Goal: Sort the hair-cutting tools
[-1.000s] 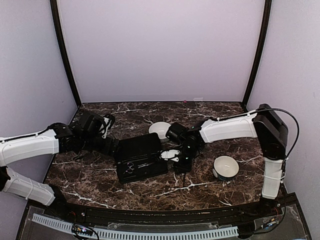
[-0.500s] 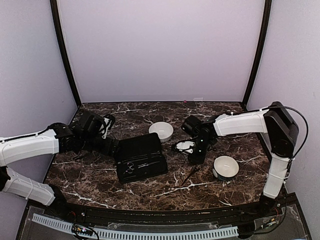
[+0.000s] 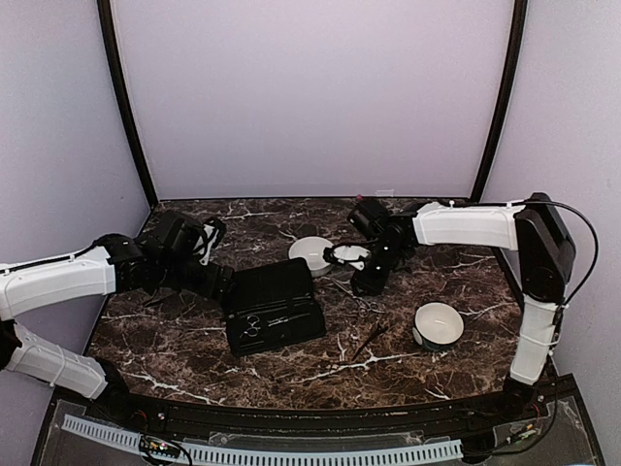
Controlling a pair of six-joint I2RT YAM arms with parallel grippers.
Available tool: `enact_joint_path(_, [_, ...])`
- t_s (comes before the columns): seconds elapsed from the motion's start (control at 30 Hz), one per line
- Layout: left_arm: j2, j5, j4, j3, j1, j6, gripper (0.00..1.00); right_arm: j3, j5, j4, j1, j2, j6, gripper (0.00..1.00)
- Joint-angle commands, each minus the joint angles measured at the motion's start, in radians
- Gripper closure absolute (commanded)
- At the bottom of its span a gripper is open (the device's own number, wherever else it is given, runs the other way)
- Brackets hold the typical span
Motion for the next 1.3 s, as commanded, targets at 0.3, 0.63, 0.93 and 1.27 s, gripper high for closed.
enact_joint_path(0.3, [-0.046, 0.013, -0.052, 0.034, 0.002, -0.021, 0.17, 0.109, -0.005, 0.023, 0.001, 0.176, 0.111, 0.62])
enact_joint_path(0.63, [-0.033, 0.010, -0.040, 0.020, 0.002, -0.017, 0.17, 0.083, 0.001, 0.020, 0.001, 0.209, 0.118, 0.78])
enact_joint_path(0.93, [-0.024, -0.156, -0.040, 0.003, 0.014, 0.035, 0.12, 0.047, -0.011, -0.001, 0.001, 0.137, 0.073, 1.00])
enact_joint_path(1.27, [0.026, 0.046, 0.064, 0.015, 0.049, 0.279, 0.16, 0.015, -0.132, -0.036, 0.003, -0.037, -0.053, 1.00])
